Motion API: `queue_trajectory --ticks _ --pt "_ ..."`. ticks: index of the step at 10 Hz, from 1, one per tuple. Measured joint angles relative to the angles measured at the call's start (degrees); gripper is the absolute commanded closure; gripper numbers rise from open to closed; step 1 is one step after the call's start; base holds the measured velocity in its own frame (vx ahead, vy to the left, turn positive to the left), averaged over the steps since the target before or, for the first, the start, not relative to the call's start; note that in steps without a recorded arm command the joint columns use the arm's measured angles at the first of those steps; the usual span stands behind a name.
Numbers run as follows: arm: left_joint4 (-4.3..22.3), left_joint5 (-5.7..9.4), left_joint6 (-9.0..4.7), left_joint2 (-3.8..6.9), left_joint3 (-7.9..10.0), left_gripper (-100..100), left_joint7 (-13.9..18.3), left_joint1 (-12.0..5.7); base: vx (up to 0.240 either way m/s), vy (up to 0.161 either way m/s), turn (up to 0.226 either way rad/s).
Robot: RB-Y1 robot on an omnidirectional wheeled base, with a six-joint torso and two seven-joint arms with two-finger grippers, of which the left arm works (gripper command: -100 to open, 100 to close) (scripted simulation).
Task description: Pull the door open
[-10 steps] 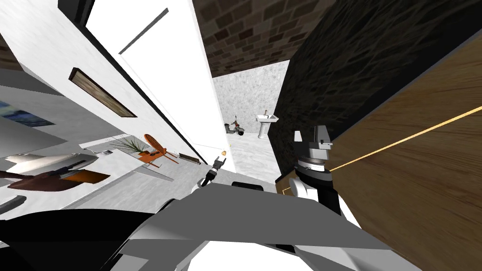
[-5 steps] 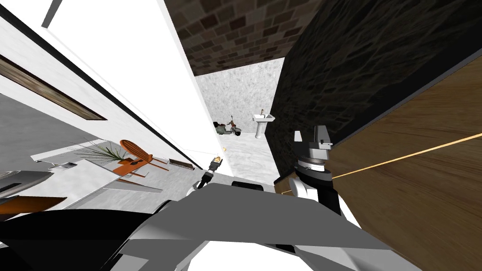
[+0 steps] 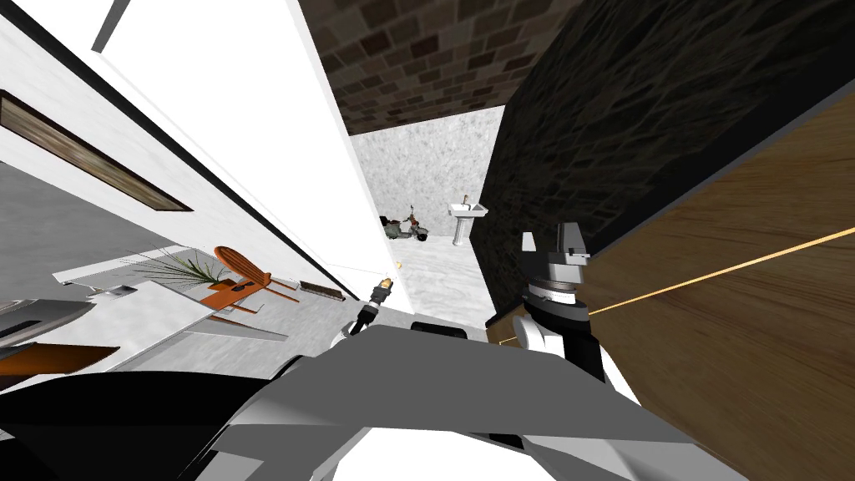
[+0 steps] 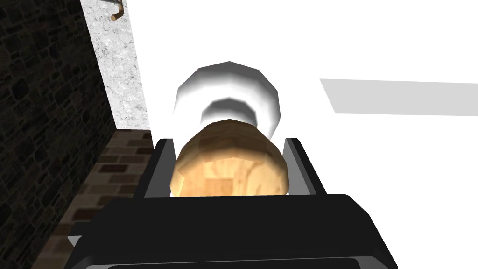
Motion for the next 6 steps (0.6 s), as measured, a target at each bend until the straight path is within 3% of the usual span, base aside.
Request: queue_trajectory --ticks 3,6 --pt "0.02 0.32 0.18 0.04 -0.10 100 1.63 -0.07 -0.022 0.013 -0.025" --pt "-0.36 1.08 0.54 -0.03 -0.44 100 5.85 -0.20 -0.039 0.019 -0.033"
